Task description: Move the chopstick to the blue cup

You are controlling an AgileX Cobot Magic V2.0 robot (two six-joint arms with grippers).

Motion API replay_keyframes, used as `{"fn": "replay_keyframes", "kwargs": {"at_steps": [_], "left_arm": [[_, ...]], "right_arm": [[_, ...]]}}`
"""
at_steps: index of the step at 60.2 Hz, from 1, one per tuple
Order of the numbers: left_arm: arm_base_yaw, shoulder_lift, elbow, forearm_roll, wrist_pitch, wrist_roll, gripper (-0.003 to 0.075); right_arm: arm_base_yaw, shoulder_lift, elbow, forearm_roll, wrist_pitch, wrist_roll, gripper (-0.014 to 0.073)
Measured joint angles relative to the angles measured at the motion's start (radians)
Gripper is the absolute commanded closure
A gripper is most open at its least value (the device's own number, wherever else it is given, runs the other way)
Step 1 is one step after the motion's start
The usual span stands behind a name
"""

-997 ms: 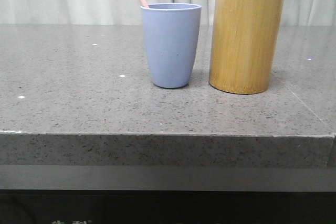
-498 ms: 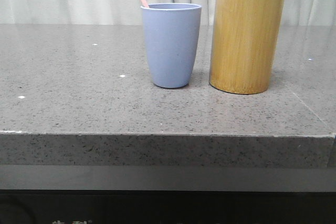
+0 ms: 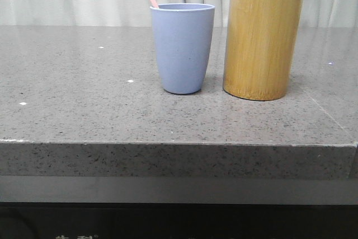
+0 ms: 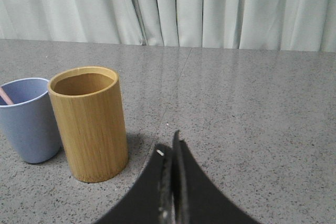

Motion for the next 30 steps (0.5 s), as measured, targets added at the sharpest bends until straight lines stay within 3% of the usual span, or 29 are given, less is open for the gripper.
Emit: {"fn": "replay_keyframes", "kwargs": {"at_steps": [16, 30], "left_arm": [[0.000, -0.002, 0.009, 0.060, -0.014, 0.000, 0.0739], [0.000, -0.094, 0.113, 0.066, -0.082, 0.000, 0.0739]], "right_arm": [[0.000, 0.000, 0.000, 0.000, 0.000, 0.000, 0.0670], [0.000, 0.000, 0.000, 0.000, 0.000, 0.000, 0.0670]]}}
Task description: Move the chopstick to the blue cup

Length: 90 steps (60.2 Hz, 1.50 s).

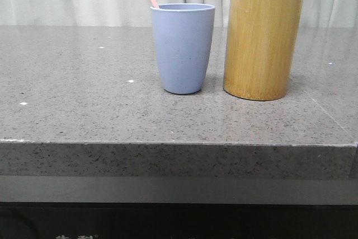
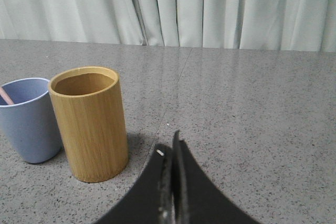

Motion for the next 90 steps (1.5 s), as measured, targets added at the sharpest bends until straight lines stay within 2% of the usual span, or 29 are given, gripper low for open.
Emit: {"fn": "replay_keyframes", "kwargs": {"at_steps": [10, 27, 35, 48, 90], "left_arm": [[0.000, -0.120, 0.106, 0.000, -0.024, 0.000, 0.0739], [0.000, -0.124, 0.267, -0.011, -0.064, 0.000, 0.0739], [0.000, -0.124, 0.339, -0.046, -0.146, 0.000, 0.0739], [0.000, -0.124, 0.341, -0.072, -0.185, 0.000, 0.0739], [0.000, -0.124, 0.341, -0.075, -0.188, 0.000, 0.0739]], "right_arm": [[0.000, 0.000, 0.000, 0.000, 0.000, 0.000, 0.0670], [0.000, 0.000, 0.002, 0.000, 0.000, 0.000, 0.0670], [0.000, 0.000, 0.002, 0.000, 0.000, 0.000, 0.0670], [0.000, 0.000, 0.002, 0.000, 0.000, 0.000, 0.0670], [0.000, 0.000, 0.002, 0.000, 0.000, 0.000, 0.0670]]}}
